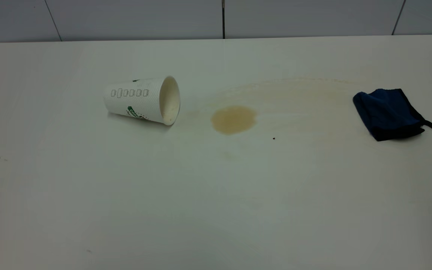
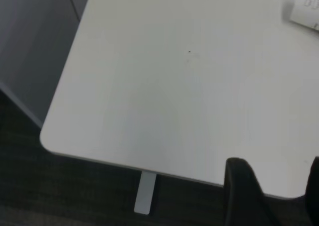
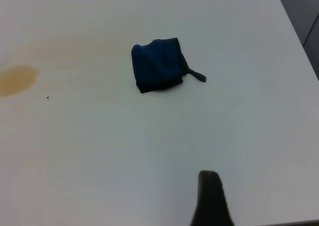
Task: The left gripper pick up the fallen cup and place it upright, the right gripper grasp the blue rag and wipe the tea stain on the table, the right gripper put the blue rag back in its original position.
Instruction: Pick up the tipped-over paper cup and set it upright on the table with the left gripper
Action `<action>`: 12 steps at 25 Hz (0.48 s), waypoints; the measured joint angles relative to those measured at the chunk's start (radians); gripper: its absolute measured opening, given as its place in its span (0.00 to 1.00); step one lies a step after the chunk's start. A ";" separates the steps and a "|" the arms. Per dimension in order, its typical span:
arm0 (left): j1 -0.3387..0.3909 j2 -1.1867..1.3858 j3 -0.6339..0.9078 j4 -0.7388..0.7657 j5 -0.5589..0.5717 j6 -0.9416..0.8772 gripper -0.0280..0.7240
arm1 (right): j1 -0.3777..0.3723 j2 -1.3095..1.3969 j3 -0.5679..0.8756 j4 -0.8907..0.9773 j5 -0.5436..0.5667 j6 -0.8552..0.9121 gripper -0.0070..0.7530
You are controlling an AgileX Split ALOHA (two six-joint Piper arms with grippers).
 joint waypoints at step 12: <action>-0.014 0.546 -0.201 0.105 -0.120 -0.020 0.99 | 0.000 0.000 0.000 0.000 0.000 0.000 0.77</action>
